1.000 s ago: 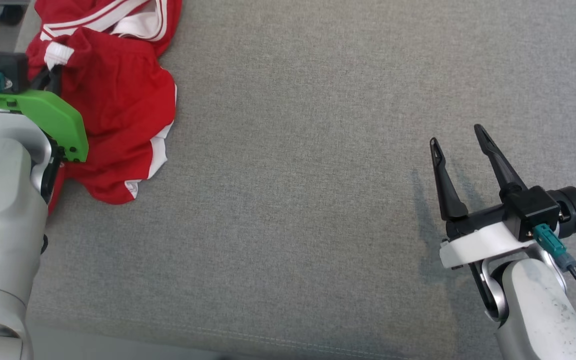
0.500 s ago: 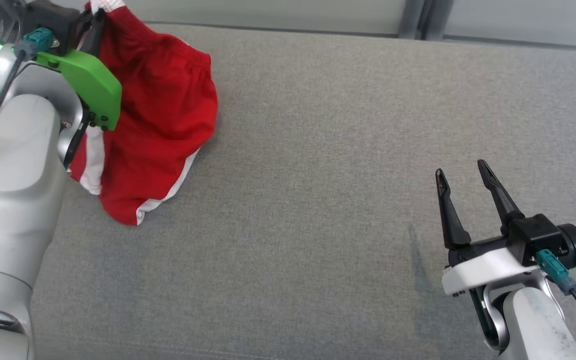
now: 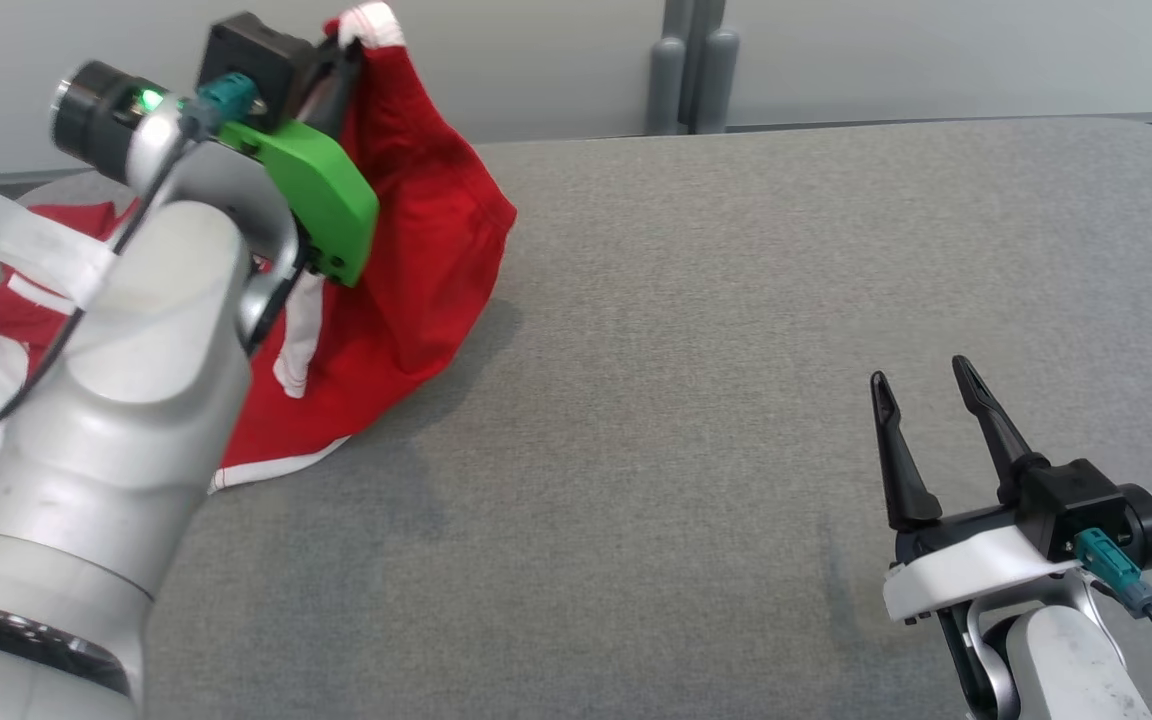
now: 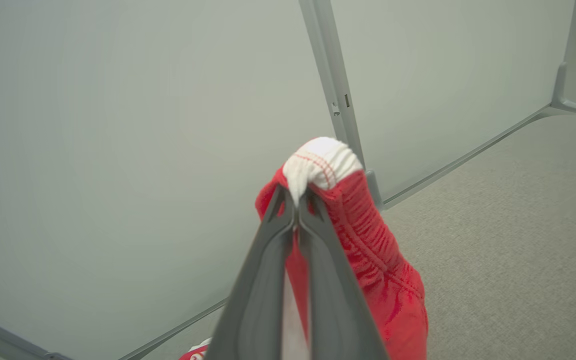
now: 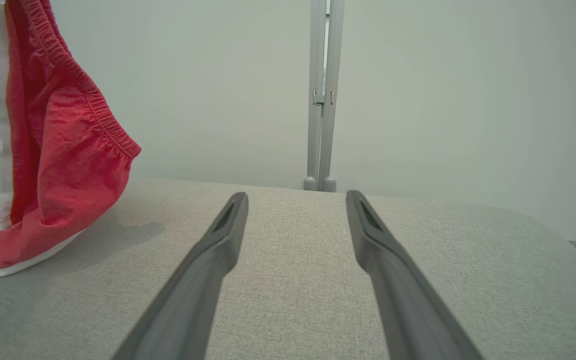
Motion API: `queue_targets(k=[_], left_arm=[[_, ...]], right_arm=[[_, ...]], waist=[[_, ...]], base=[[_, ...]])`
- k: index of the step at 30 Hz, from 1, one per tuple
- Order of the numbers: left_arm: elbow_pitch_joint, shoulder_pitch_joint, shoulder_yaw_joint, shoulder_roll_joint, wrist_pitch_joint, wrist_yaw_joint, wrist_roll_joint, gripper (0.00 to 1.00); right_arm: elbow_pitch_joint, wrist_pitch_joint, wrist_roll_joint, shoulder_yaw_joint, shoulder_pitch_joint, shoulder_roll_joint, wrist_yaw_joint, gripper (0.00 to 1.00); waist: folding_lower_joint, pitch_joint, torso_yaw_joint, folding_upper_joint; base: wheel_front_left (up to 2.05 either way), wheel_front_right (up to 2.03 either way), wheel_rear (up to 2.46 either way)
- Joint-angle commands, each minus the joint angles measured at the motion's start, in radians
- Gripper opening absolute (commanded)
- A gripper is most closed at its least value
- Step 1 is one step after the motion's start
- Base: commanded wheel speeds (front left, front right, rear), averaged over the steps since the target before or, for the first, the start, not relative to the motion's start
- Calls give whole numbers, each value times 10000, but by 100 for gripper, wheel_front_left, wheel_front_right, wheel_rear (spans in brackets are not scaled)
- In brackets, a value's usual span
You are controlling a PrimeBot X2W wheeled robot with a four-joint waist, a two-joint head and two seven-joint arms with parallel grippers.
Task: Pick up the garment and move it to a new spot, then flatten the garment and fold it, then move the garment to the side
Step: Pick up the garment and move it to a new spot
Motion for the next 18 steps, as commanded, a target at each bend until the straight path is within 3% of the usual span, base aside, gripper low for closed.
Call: queue_targets(k=[1,10,18], left_arm=[[-42,222,-28,-168,-93,23,-39,0],[330,1565,-775,-1780,-591,22,-513,0],[34,2286,-1844,-2007,-706,174,-1592,0]], right_arm=[[-12,-19,28,24,137,-14,-3,100],[29,-19,222,301,76,-14,-3,100],[-59,-19,463,693,-365,-15,-3,100]], waist=[[1,-189,-624,2],[1,160,-1697,2],[1,982,-2676,2]], base=[[0,0,0],[0,0,0],[0,0,0]])
